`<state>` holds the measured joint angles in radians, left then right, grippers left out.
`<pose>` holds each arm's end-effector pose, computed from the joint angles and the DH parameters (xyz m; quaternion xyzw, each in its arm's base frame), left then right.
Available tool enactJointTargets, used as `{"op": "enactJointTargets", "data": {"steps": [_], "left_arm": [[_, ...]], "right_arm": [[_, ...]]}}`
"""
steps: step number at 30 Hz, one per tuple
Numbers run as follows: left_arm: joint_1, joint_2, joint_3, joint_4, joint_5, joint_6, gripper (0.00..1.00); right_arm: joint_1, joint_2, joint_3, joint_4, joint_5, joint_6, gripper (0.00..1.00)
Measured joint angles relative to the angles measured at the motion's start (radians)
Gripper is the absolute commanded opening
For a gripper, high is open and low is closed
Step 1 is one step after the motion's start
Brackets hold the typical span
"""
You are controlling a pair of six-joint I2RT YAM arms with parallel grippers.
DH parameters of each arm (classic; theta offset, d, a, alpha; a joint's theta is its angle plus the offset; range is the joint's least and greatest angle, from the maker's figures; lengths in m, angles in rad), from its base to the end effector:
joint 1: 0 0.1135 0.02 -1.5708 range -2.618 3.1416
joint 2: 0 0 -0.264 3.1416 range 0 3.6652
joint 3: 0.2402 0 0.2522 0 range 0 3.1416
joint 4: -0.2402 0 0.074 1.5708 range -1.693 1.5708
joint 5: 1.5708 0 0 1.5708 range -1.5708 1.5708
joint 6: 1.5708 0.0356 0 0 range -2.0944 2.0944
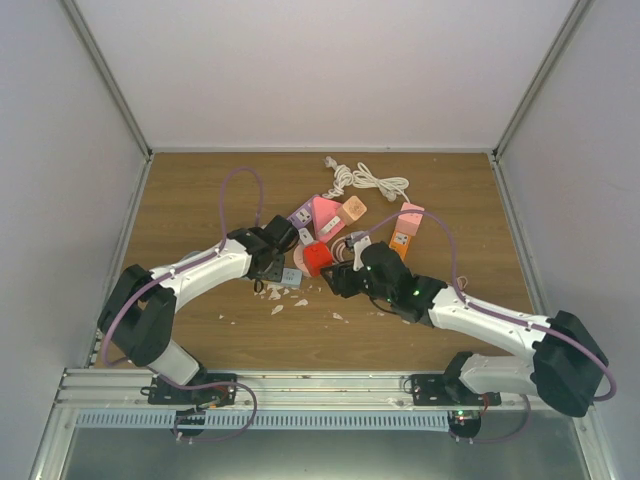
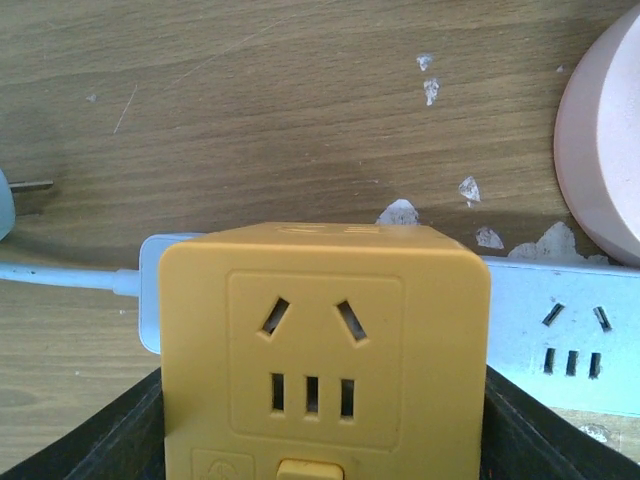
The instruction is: Insert the plug
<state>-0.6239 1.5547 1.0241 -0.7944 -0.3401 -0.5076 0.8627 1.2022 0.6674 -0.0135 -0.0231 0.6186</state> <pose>0.2371 -0.1560 0.2009 0.0361 0.9777 0.0770 0.1920 0.1683 0.1978 0.2294 -0.1118 0.8649 0.3376 0.3543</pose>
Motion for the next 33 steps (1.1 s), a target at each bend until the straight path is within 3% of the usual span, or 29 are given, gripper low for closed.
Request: {"op": "enactJointTargets", "data": {"steps": [9, 11, 15, 19, 26, 33], "left_arm": [[0.000, 0.008, 0.016, -0.034, -0.016, -0.036, 0.51], [0.000, 0.008, 0.018, -0.040, -0.021, -0.043, 0.58], [0.003, 0.001, 0.016, -0.040, -0.023, -0.037, 0.85], [0.021, -0.043, -0.003, -0.048, -0.027, -0.013, 0.98], [0.030, -0.217, 0.001, -0.056, -0.047, 0.043, 0.99], [0.042, -0.531, -0.038, 0.077, -0.033, 0.163, 0.99]], "right_arm": [[0.000, -0.070, -0.011, -0.095, 0.149, 0.008, 0.61], [0.000, -0.080, -0.010, -0.115, 0.179, 0.019, 0.62], [0.000, -0.082, -0.008, -0.175, 0.231, 0.043, 0.68], [-0.004, -0.089, 0.006, -0.247, 0.291, 0.061, 0.74], [-0.065, -0.158, 0.095, -0.395, 0.381, 0.071, 0.81], [-0.225, -0.189, 0.143, -0.529, 0.463, 0.127, 0.72]]}}
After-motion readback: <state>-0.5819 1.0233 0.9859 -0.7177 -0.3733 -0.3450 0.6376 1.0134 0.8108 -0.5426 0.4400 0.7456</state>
